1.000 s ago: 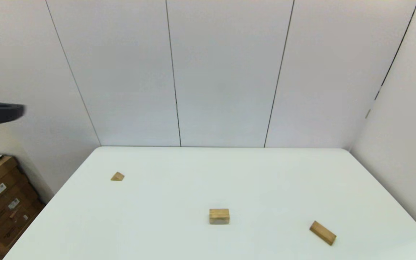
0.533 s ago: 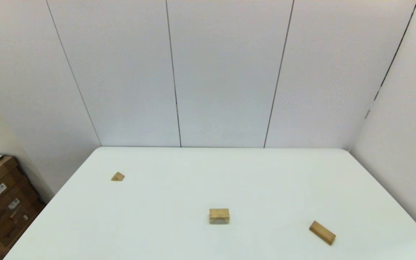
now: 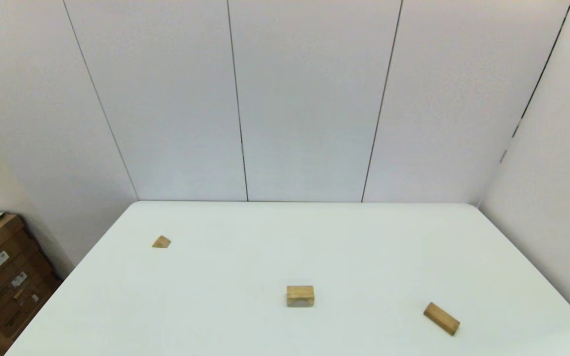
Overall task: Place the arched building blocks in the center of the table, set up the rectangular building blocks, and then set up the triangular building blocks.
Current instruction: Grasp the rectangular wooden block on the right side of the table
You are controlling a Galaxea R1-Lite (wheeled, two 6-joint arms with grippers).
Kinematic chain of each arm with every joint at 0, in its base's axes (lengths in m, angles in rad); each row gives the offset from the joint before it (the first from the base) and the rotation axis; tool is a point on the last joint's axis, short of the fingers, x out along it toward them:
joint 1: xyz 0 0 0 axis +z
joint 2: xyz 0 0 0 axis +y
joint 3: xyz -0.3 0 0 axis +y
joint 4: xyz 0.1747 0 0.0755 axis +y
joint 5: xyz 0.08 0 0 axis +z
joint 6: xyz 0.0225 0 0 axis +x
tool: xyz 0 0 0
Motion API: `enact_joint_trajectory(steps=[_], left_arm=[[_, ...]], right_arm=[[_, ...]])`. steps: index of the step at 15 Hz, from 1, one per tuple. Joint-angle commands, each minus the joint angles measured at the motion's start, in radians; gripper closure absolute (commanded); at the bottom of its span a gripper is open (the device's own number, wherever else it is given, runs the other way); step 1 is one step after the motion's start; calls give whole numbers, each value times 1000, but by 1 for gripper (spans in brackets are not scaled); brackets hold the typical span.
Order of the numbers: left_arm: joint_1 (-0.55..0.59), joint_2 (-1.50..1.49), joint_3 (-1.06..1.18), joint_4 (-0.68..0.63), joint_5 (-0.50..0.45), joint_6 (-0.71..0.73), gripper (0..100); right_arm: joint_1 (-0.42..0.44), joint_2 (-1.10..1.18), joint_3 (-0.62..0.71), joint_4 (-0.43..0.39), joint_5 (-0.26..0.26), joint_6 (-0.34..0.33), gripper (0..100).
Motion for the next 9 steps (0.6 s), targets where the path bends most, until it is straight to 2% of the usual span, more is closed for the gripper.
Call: enact_joint_trajectory(steps=[1,4,6,9], left_arm=[[4,-66,403,-474,28,-67,0],[4,-66,532,-581,32,-104,0],[4,-65,559,-643,32,-186,0],[4,-65,559,-644,54,-222,0]], right_arm=[[0,0,0,2,0,-1,0],[0,0,0,2,0,-1,0],[0,-1,0,2,0,-1,0],[0,0,0,2,0,-1,0]])
